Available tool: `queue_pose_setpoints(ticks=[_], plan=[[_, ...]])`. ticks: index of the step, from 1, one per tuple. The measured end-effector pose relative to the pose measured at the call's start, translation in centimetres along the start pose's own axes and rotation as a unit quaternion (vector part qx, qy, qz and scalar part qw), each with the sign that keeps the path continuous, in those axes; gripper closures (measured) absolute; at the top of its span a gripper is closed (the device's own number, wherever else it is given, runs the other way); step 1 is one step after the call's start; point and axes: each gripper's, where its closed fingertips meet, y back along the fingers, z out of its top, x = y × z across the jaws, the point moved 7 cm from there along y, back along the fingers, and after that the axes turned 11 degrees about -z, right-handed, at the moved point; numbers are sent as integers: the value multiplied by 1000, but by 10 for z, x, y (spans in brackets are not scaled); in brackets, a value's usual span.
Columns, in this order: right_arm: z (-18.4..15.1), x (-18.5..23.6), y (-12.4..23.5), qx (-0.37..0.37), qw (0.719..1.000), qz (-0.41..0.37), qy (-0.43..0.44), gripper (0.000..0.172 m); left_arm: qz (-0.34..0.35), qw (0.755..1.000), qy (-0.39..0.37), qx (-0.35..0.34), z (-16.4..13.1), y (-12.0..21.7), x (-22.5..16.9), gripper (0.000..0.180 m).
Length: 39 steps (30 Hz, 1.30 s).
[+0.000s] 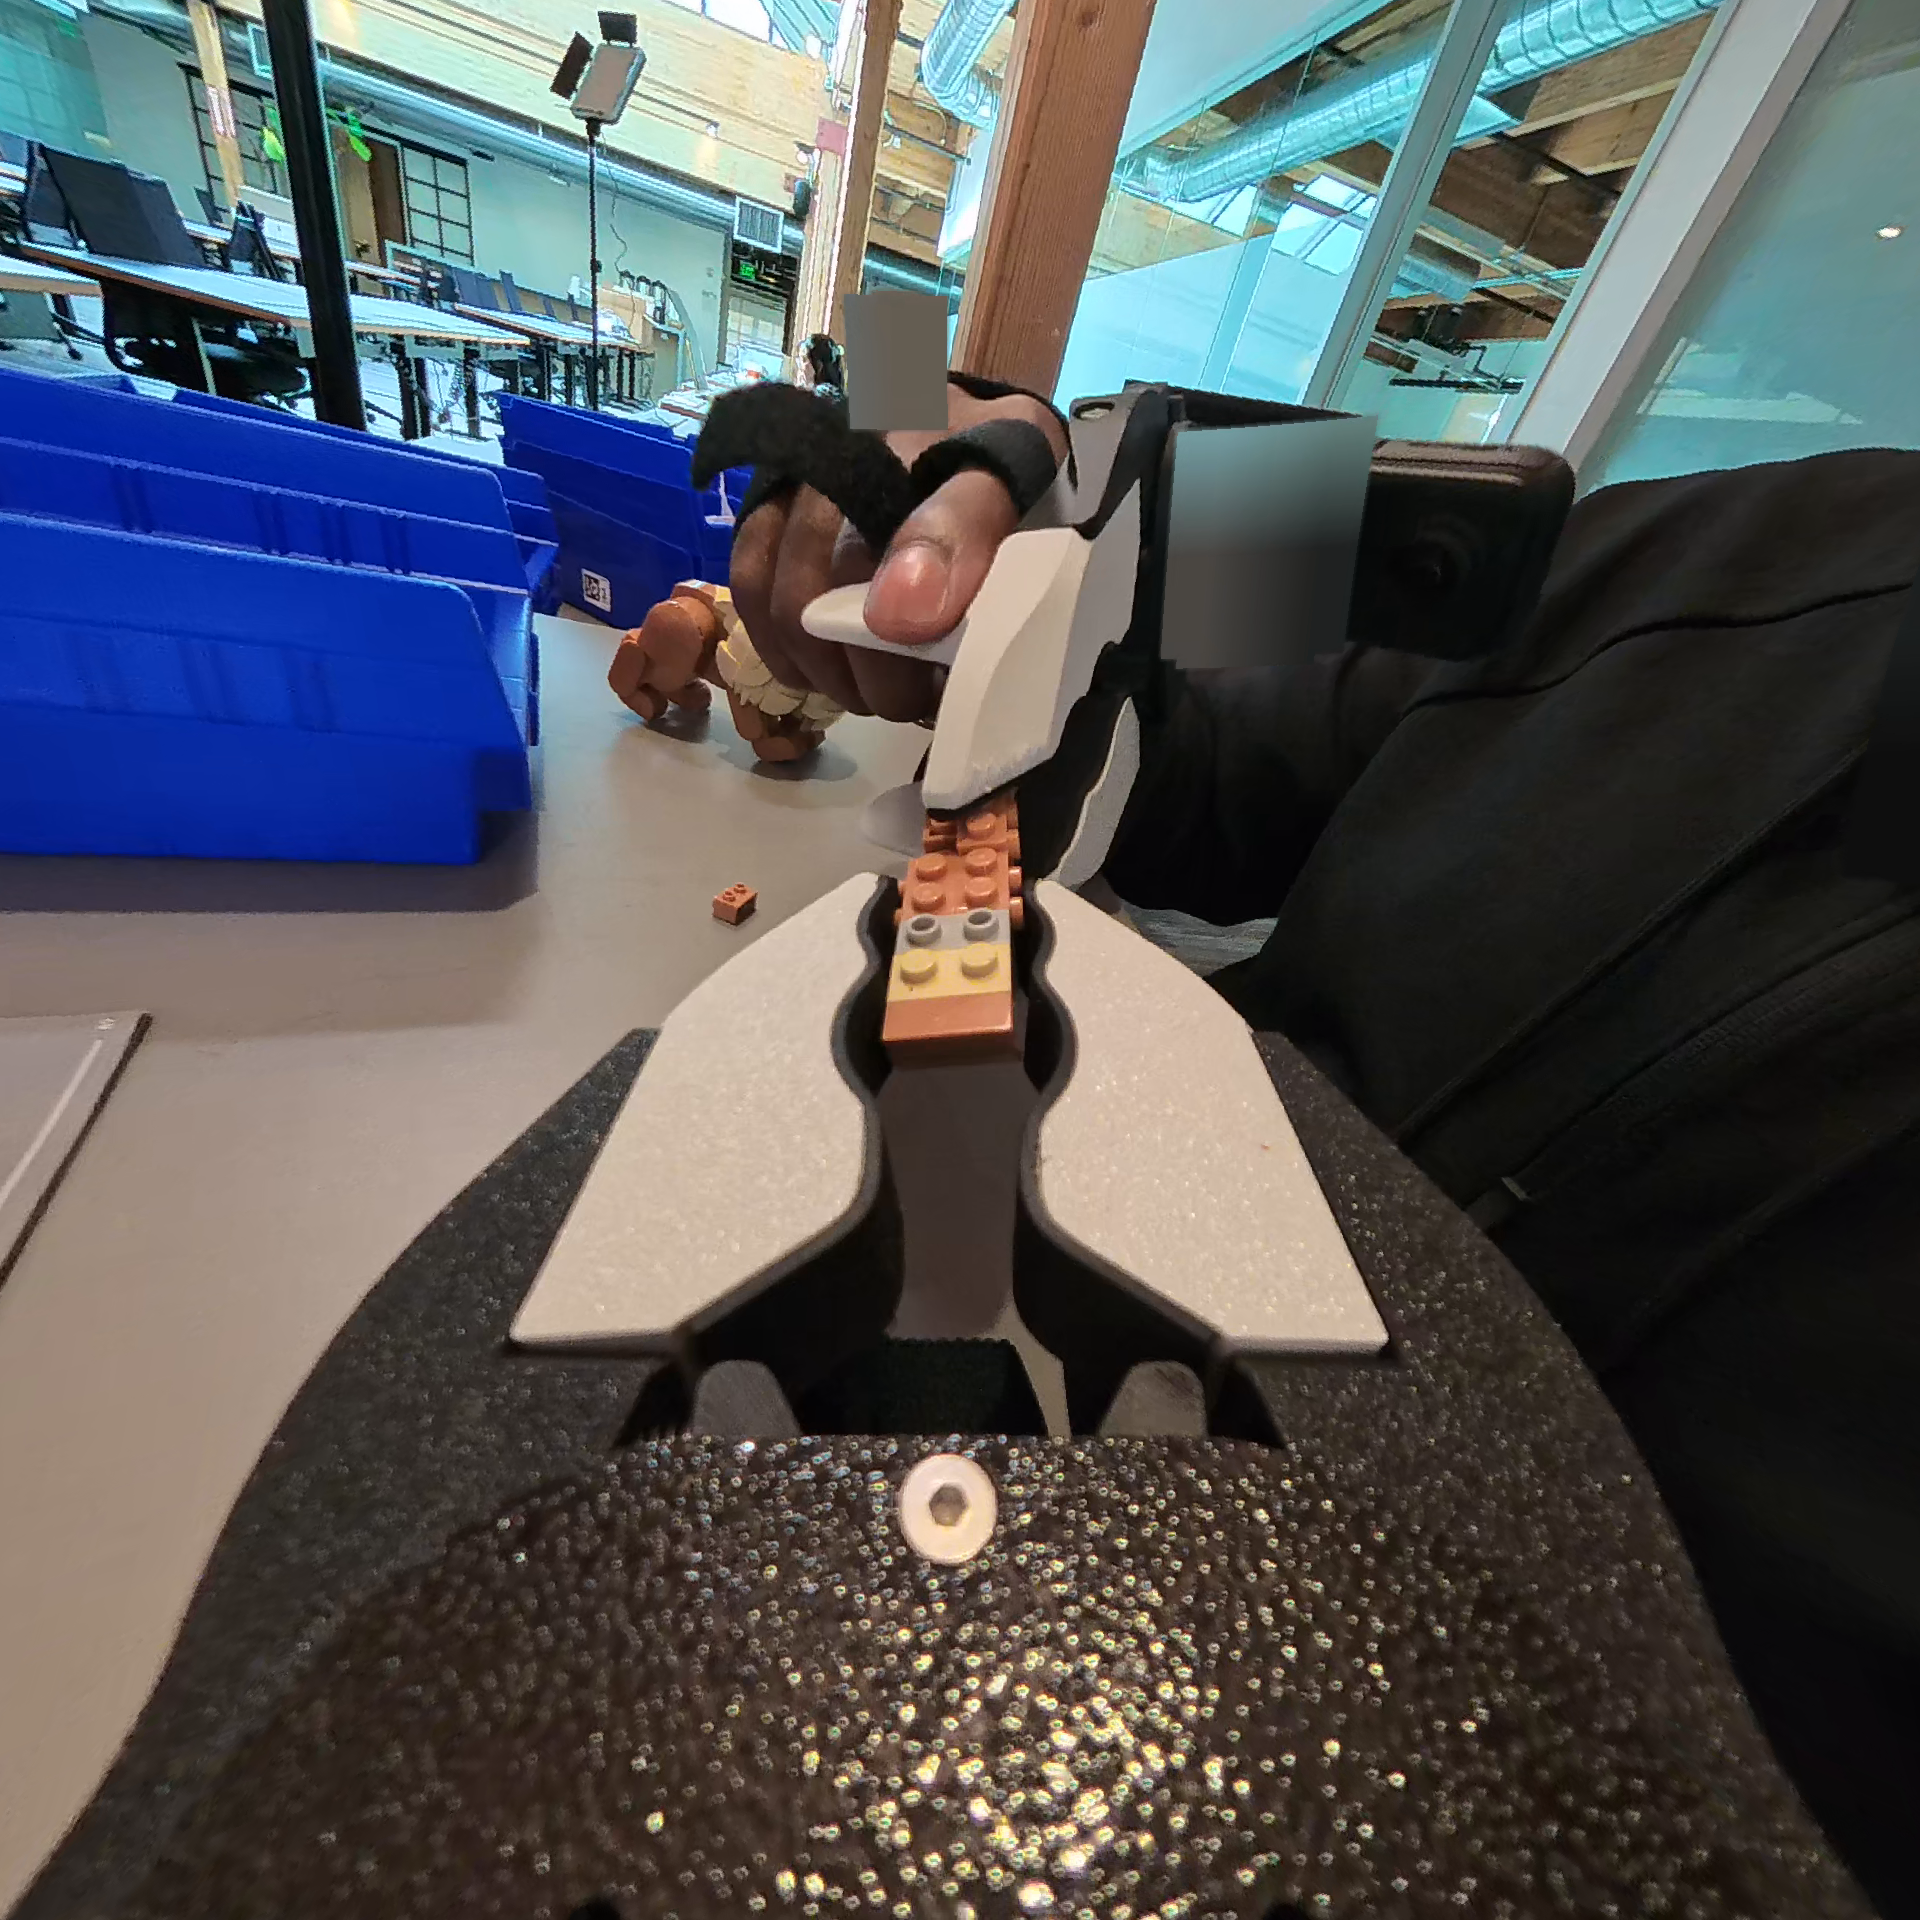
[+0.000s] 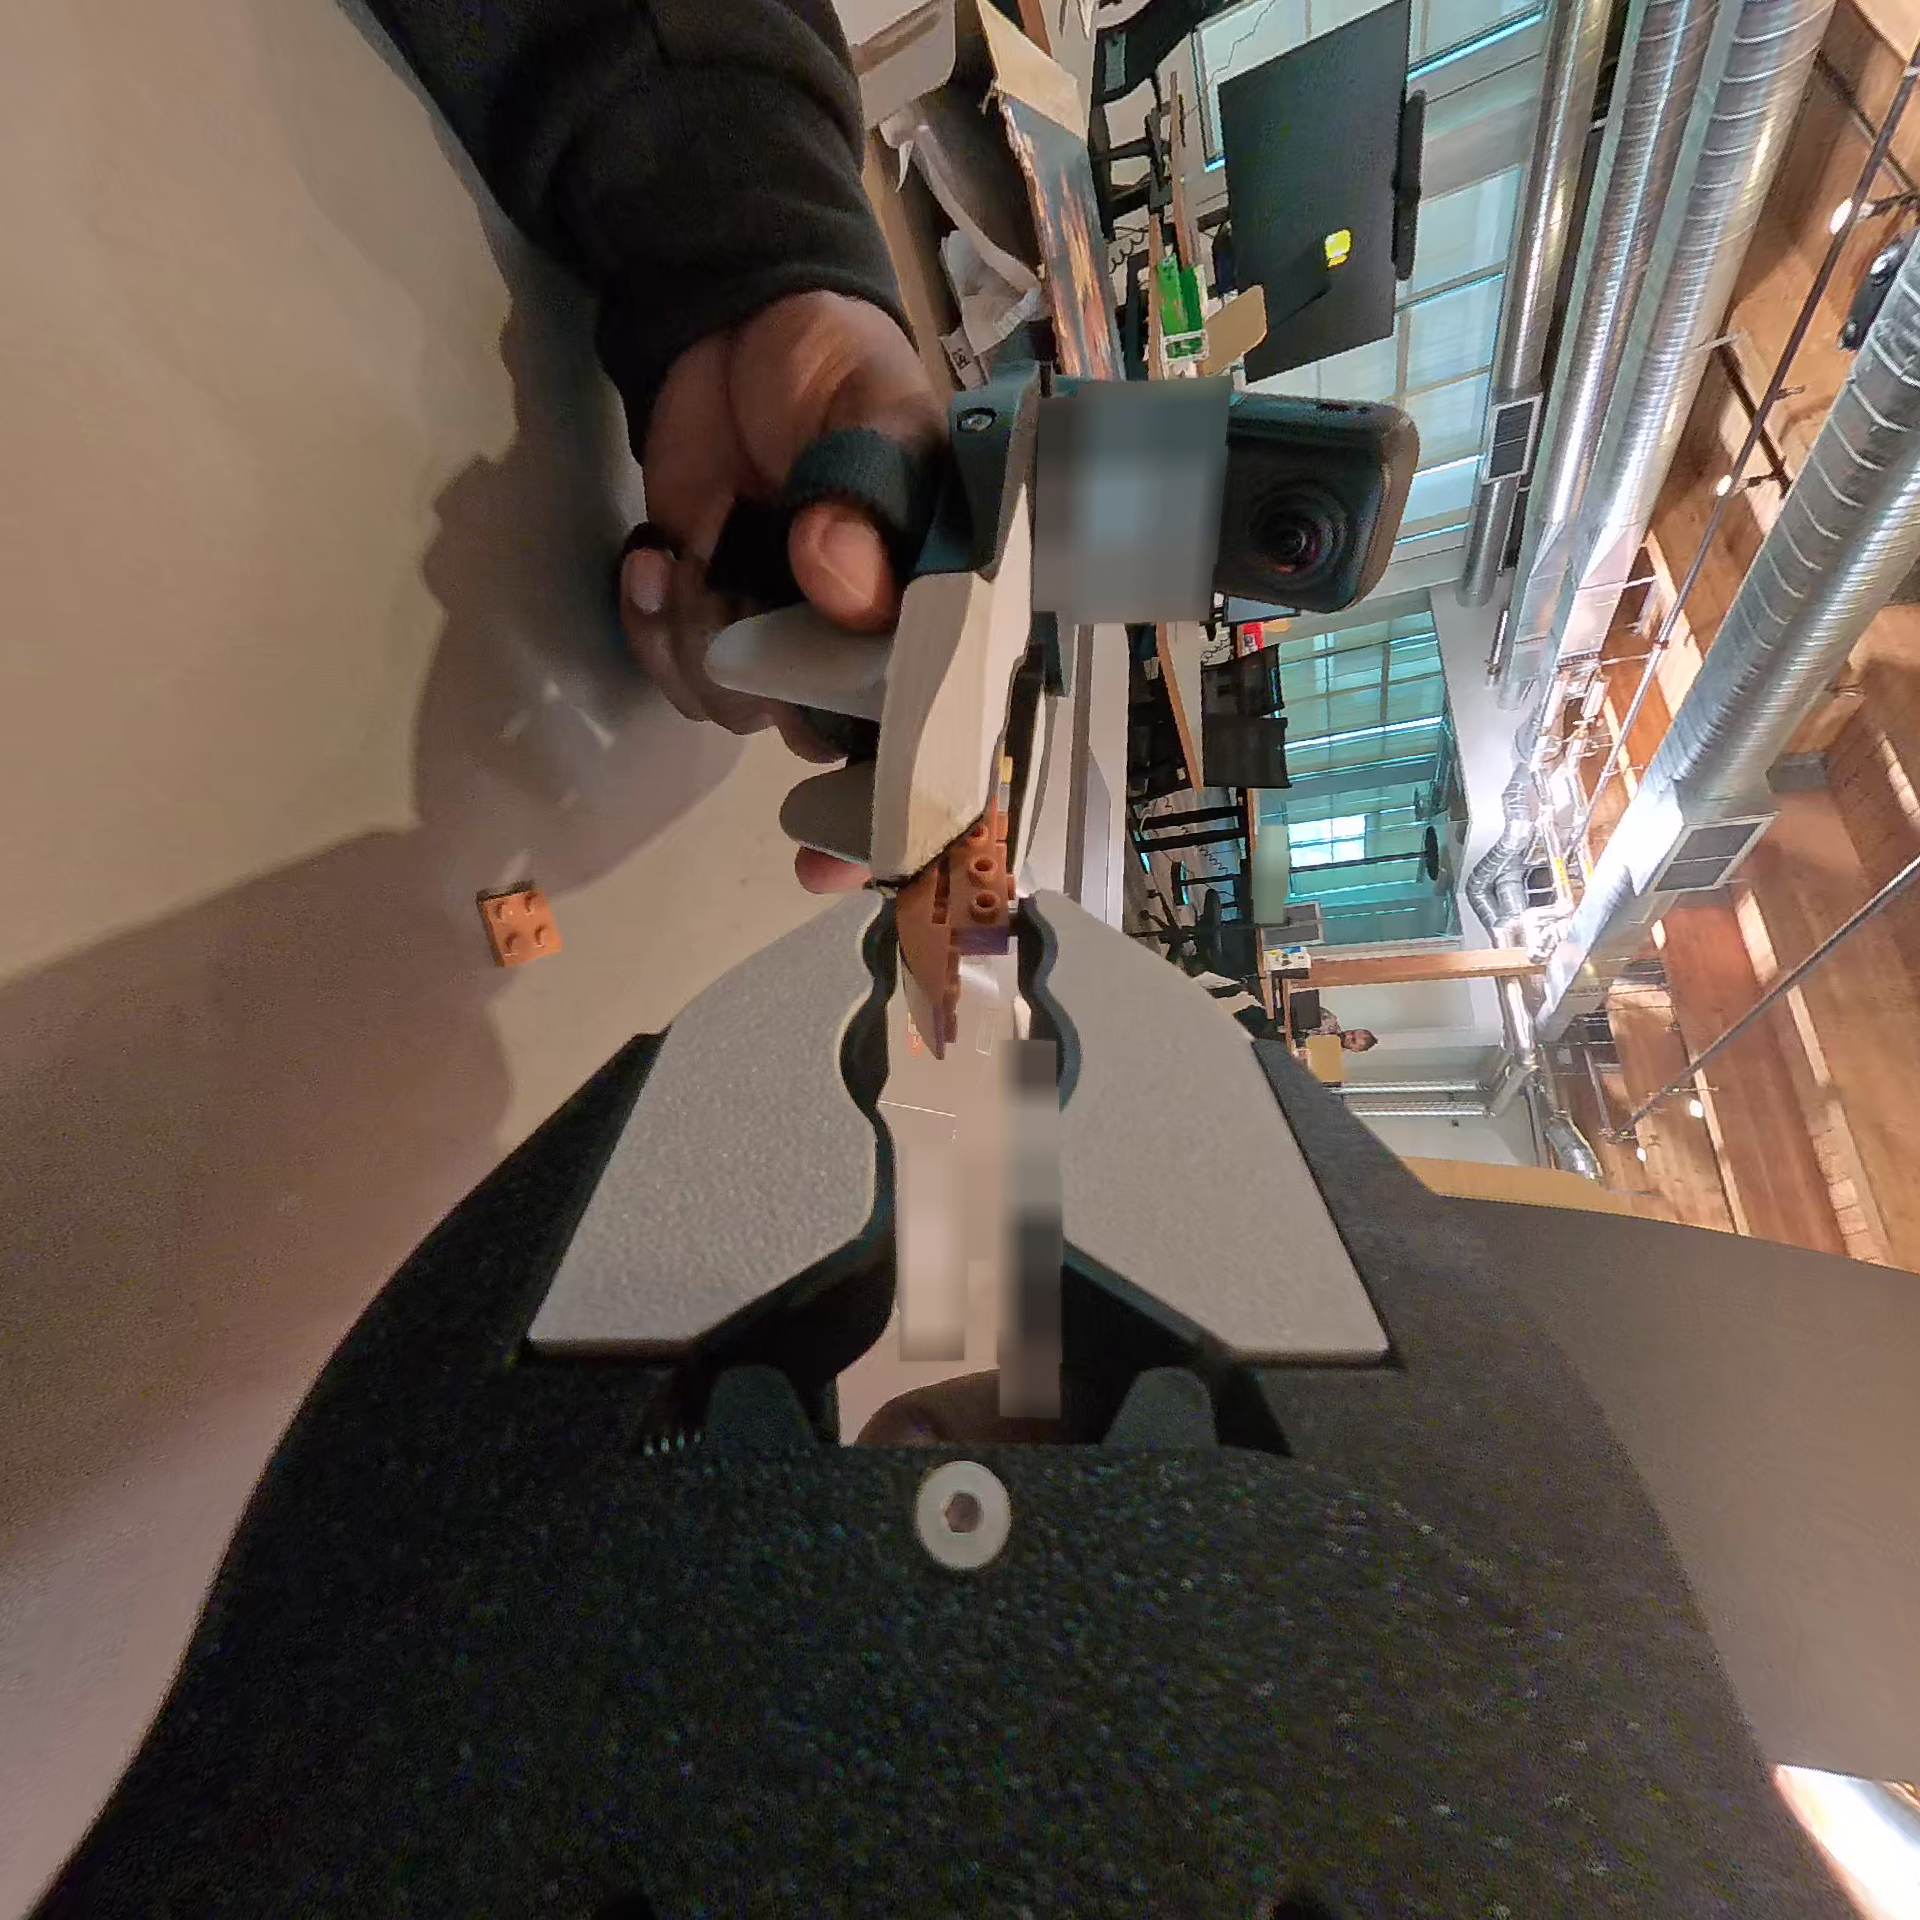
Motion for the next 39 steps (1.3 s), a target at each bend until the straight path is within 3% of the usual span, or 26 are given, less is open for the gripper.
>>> queue_pose_setpoints(ticks=[18,21,26,35,39], plan=[[0,-1,1,6,1000,-11,8,150,4,1000,-11,-7,1,0,0,160],[1,0,1,0,1000,-11,10,141,2,1000,-14,-14,3,0,-1,160],[2,-2,4,-6,1000,-16,17,140,-2,1000,-16,-16,4,0,-2,160],[-2,1,5,-7,1000,-2,11,142,6,1000,-21,7,1,-1,-1,160],[-21,-7,12,35,998,31,-44,142,52,996,-52,57,1,9,2,160]])
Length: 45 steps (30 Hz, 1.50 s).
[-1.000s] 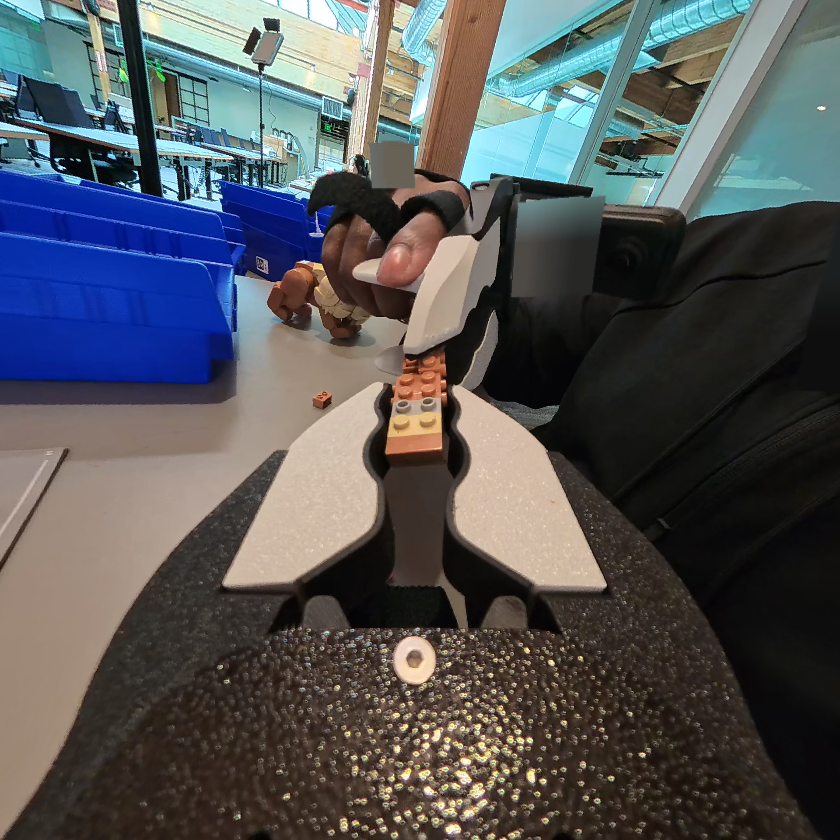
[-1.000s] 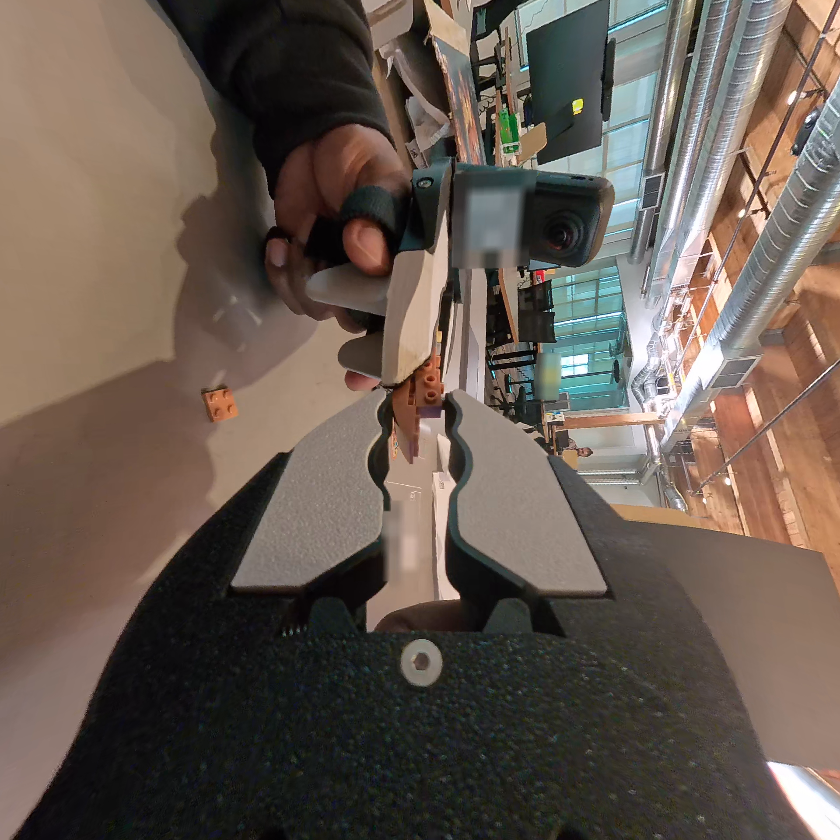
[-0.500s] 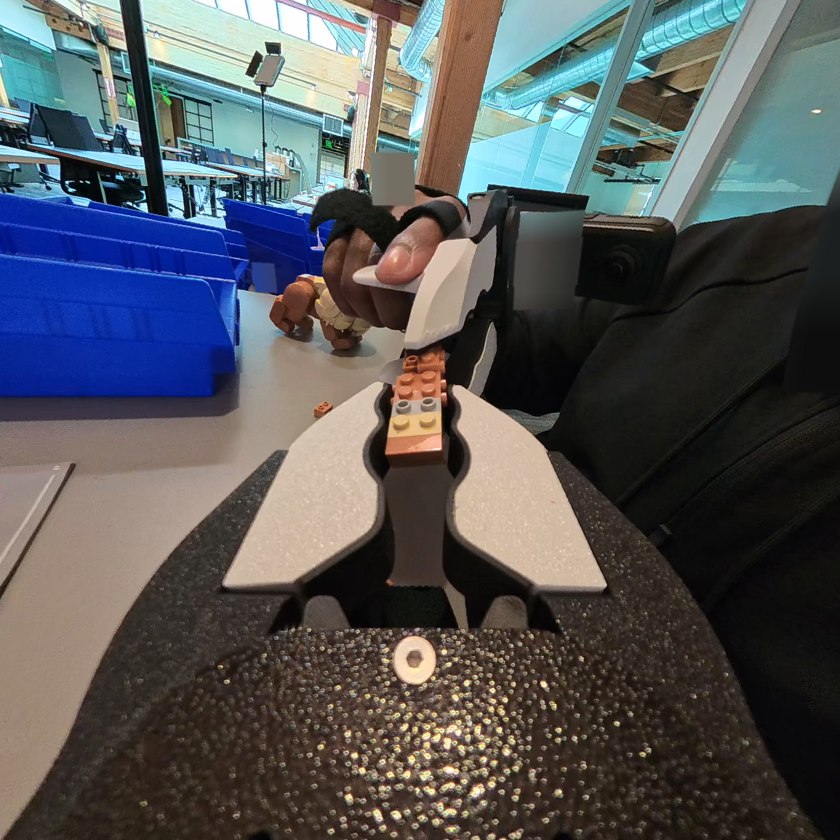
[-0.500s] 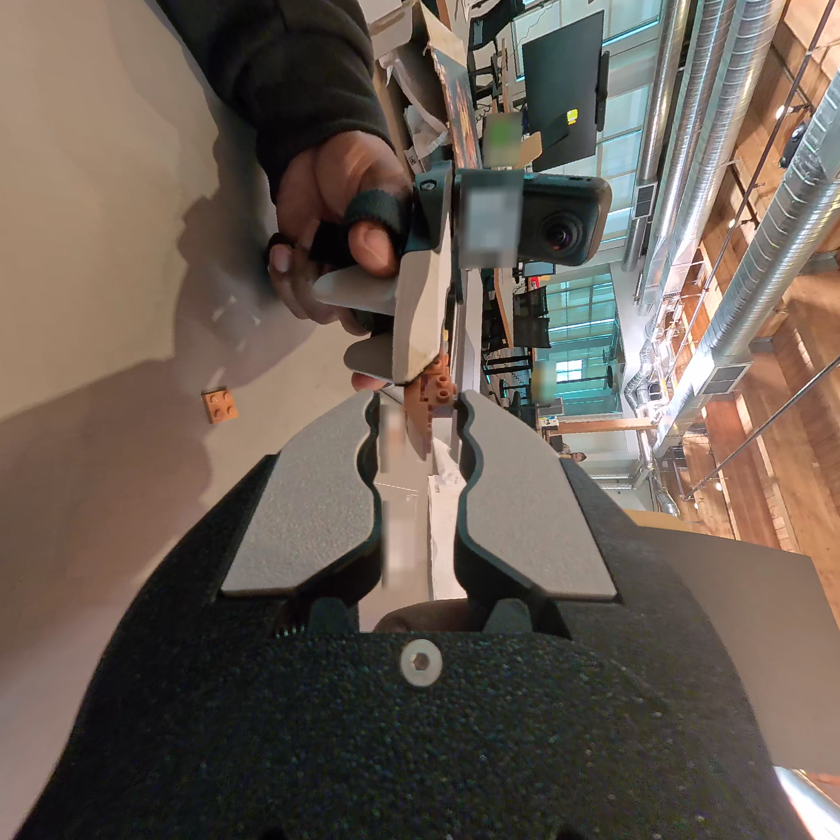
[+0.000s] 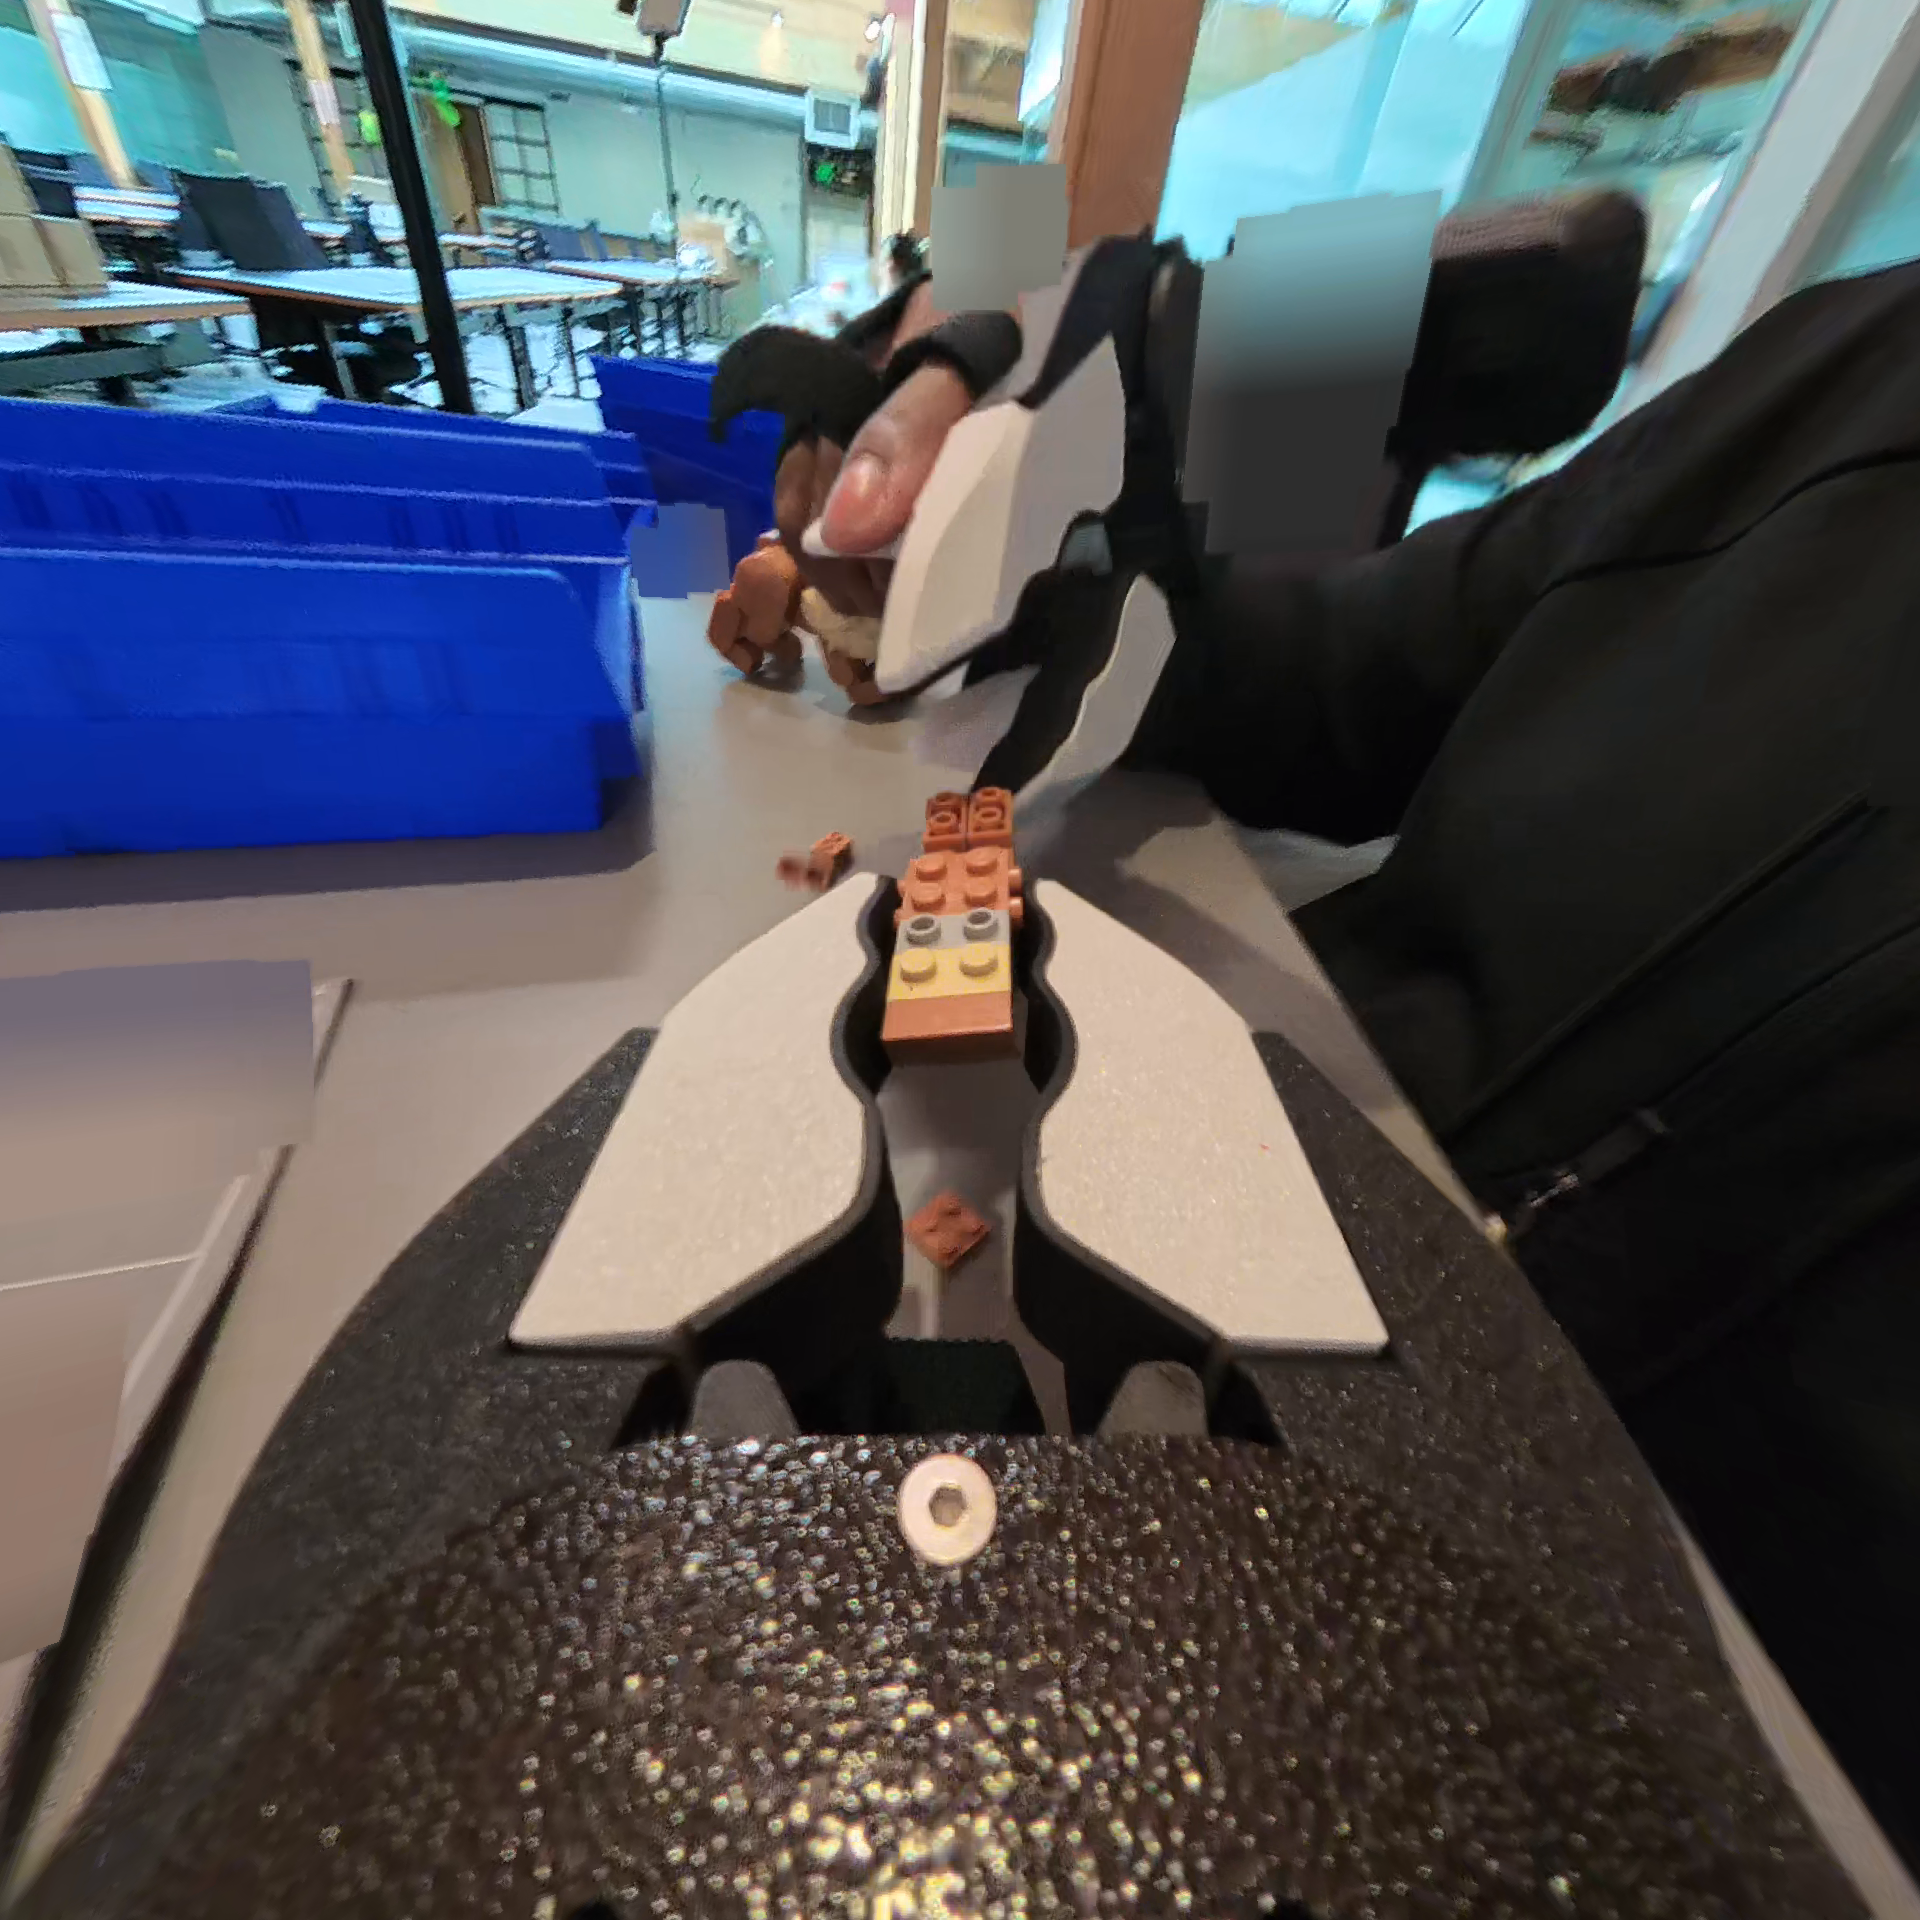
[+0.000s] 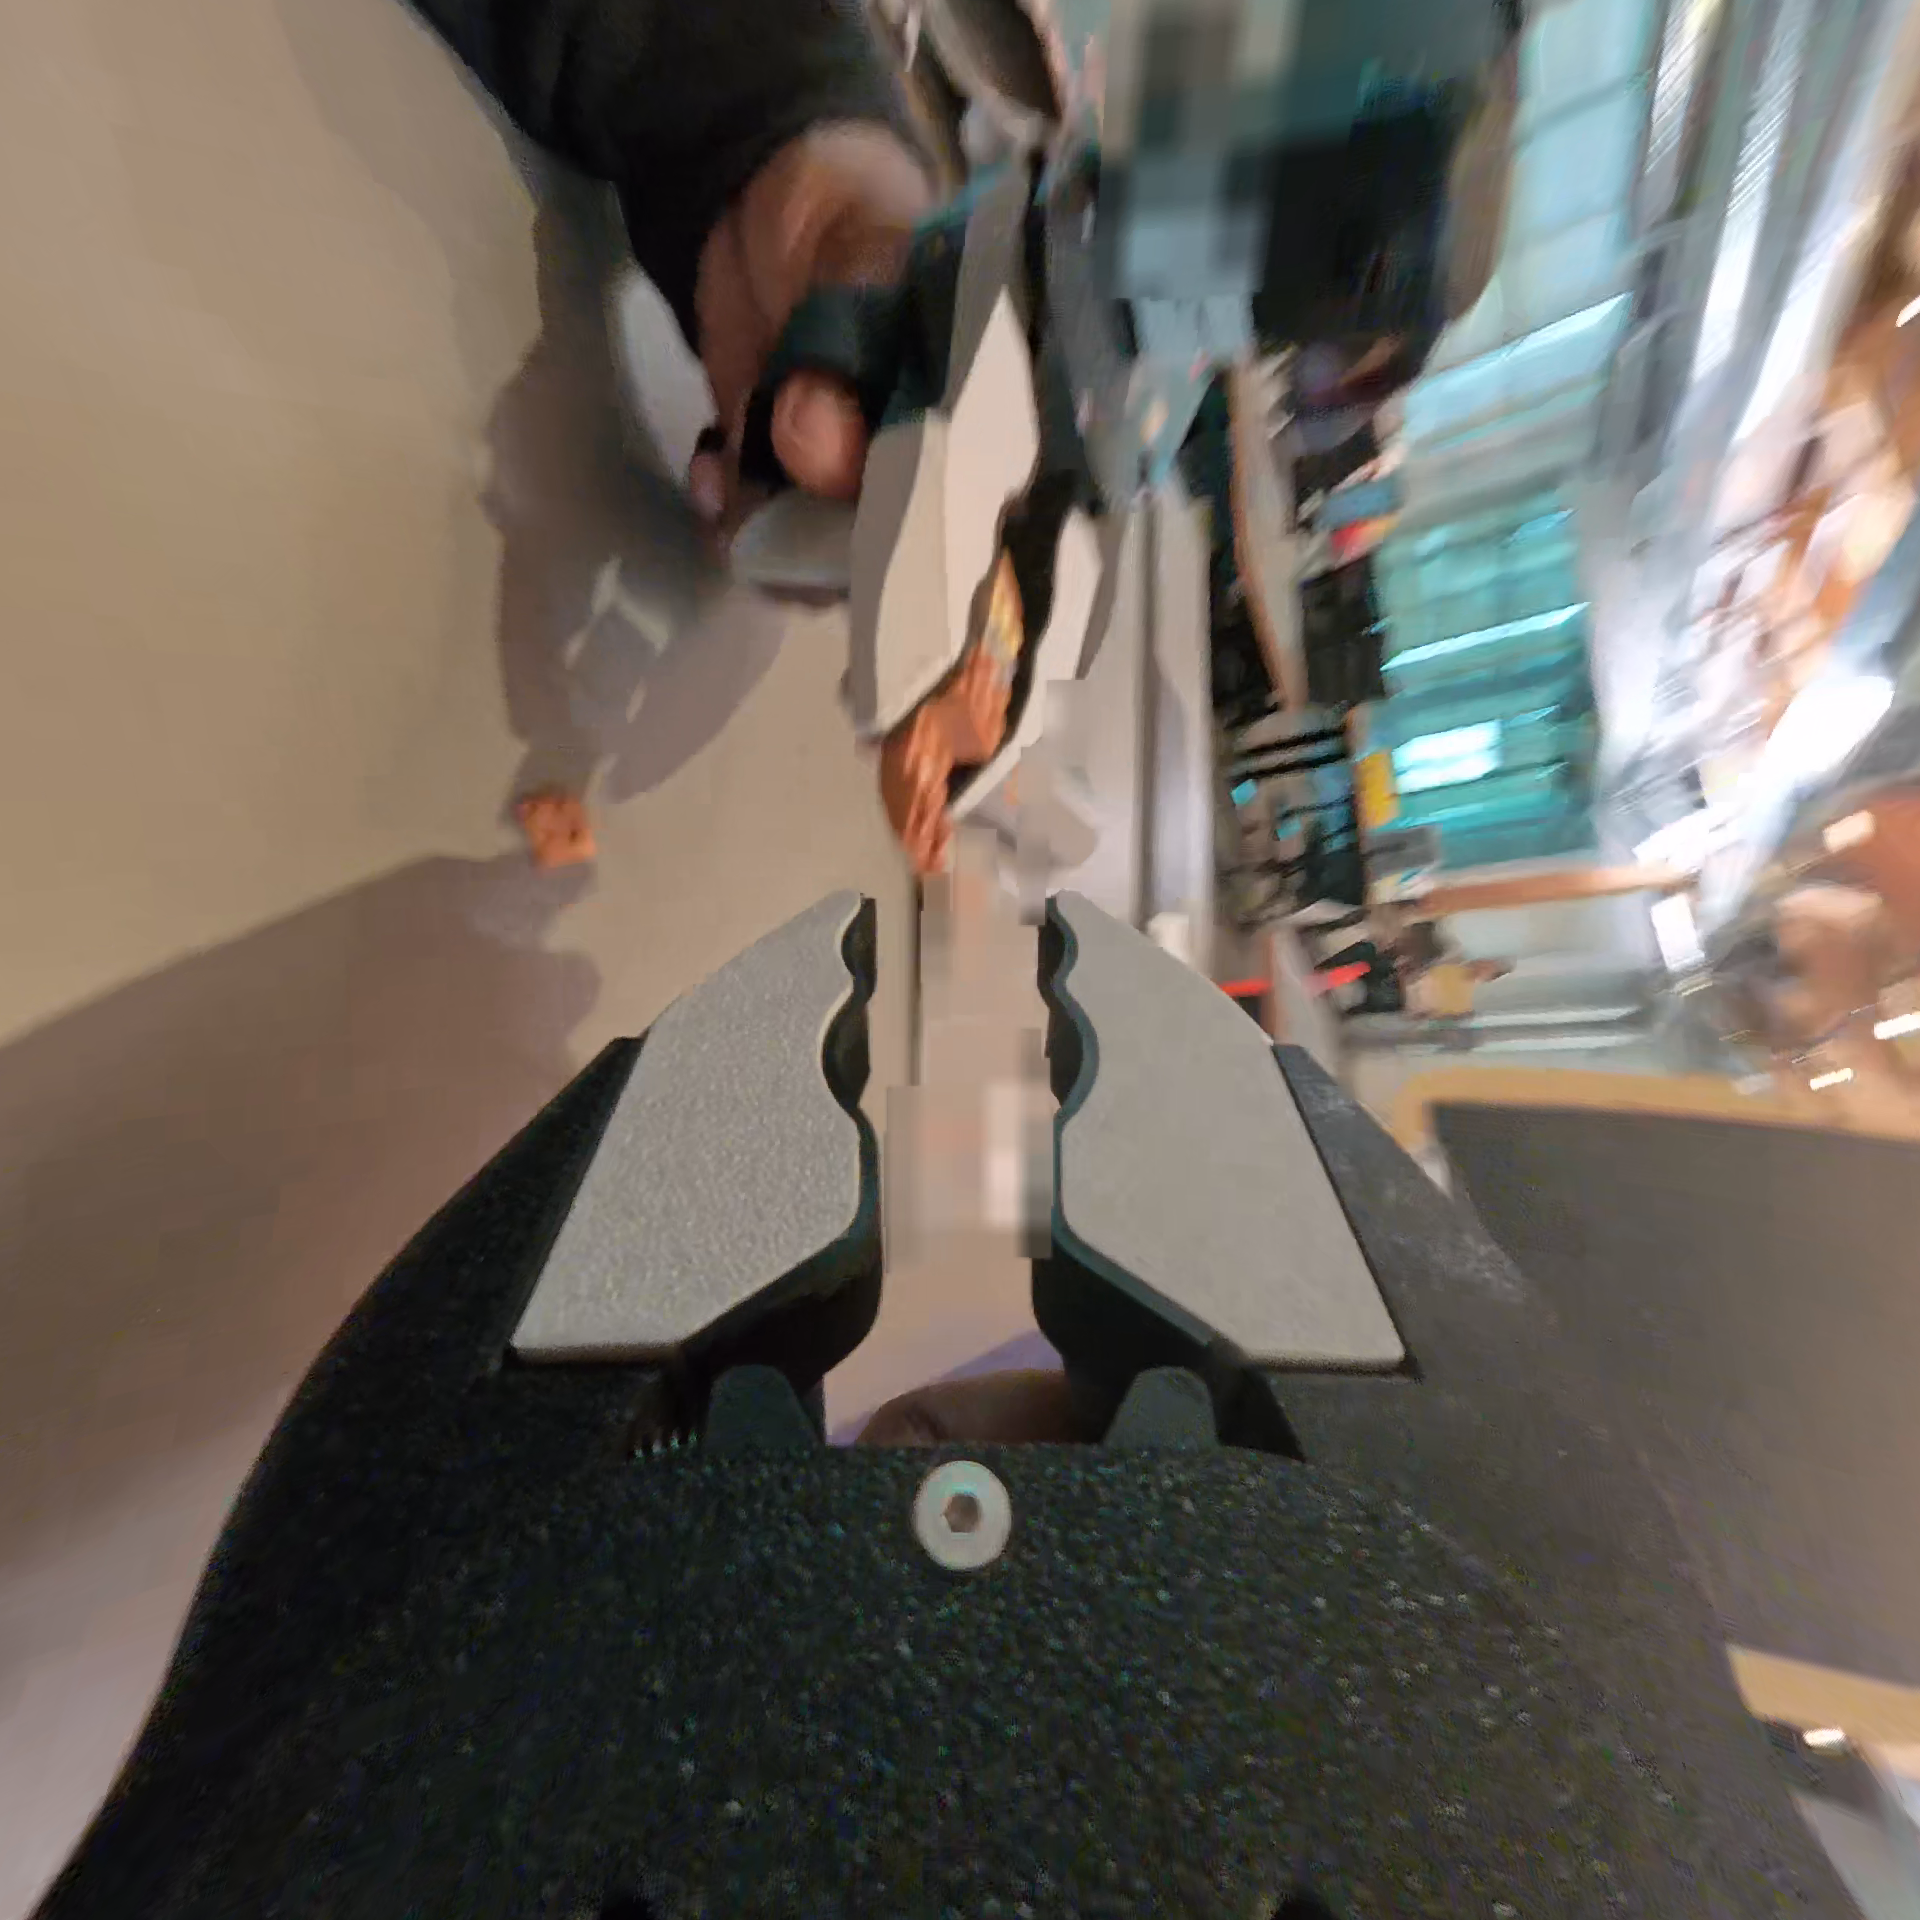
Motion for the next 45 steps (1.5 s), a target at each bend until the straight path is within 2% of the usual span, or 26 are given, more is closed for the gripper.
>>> queue_pose_setpoints(ticks=[5,10,13,17,22,27,33,36,38,40,43,45], plan=[[-40,10,0,139,980,110,-88,148,77,996,-27,33,0,18,12,160],[-64,17,-13,230,959,109,-127,144,125,990,-34,56,-4,31,23,160],[-65,-3,1,234,957,80,-153,144,155,984,-41,72,-6,37,28,160],[-73,-28,48,238,941,63,-230,151,175,980,-49,83,-8,35,30,160],[-97,9,82,288,916,132,-248,147,156,982,-56,90,-11,22,25,160],[-118,39,81,329,890,151,-276,149,144,983,-56,97,-13,12,21,160],[-112,52,67,323,876,171,-316,143,160,983,-26,81,-3,9,9,160],[-112,54,61,335,867,167,-331,159,167,983,1,77,2,7,-4,160],[-109,55,58,333,874,162,-314,161,182,981,6,73,4,5,-14,160],[-102,55,54,323,896,139,-272,161,189,980,15,63,5,0,-25,160],[-70,53,48,220,958,56,-176,161,189,981,27,30,-1,-13,-39,160],[-43,61,45,147,979,27,-136,161,199,980,23,15,-5,-22,-44,160]])
